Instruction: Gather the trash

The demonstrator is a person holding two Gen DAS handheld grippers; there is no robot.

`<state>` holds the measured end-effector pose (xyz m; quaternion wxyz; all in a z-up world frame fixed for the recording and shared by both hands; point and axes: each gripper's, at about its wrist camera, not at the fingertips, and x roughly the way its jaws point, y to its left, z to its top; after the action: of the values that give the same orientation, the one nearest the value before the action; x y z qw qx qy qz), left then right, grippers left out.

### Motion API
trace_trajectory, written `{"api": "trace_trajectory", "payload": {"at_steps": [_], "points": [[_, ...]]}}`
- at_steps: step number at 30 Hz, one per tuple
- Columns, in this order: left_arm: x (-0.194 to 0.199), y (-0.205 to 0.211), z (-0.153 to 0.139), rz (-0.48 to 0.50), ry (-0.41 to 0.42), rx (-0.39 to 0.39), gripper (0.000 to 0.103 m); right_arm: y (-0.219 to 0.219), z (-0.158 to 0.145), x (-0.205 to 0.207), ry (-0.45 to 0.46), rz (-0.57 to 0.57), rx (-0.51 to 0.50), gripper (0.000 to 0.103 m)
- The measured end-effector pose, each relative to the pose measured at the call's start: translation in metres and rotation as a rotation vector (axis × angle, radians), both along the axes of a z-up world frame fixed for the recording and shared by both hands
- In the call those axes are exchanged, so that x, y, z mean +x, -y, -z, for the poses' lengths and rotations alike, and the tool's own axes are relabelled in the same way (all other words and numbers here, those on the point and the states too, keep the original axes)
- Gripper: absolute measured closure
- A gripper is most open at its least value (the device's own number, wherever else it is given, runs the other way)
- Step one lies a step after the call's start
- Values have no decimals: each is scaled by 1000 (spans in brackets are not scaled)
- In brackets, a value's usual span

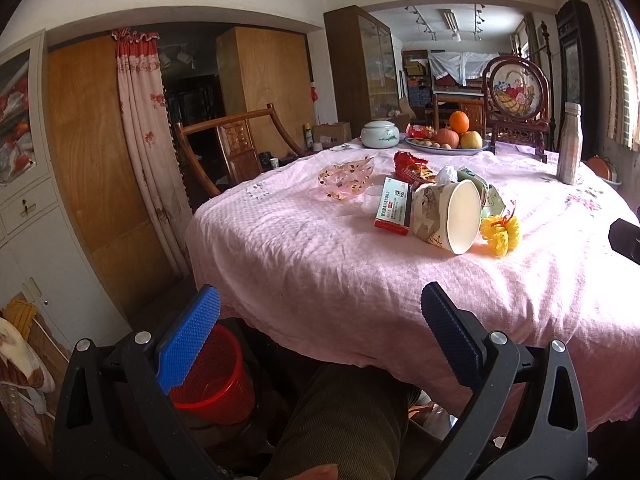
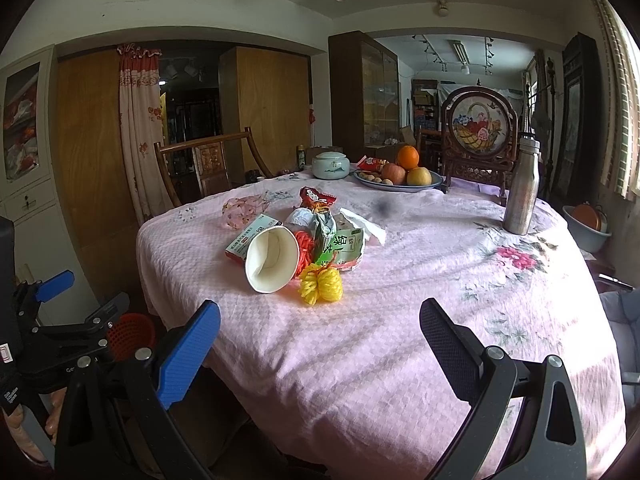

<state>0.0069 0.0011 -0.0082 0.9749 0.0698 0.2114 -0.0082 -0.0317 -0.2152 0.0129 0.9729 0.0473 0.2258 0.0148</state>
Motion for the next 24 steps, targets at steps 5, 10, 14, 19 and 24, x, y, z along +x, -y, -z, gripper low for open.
{"api": "trace_trajectory", "payload": {"at_steps": [5,10,14,19,24], "points": [[2,0,1,0,6,-9,6,0,0,0,-1,-1,0,5],[5,2,4,0,-14,13,6,1,2,4,-10,-4,5,5],[7,3,5,0,-19,17,6,2,4,7,-17,-3,10,5],[12,6,9,3,-28,16,6,5,8,11,-33,0,21,5],[22,8,17,10,-62,19,6,10,15,17,-56,9,30,5]]}}
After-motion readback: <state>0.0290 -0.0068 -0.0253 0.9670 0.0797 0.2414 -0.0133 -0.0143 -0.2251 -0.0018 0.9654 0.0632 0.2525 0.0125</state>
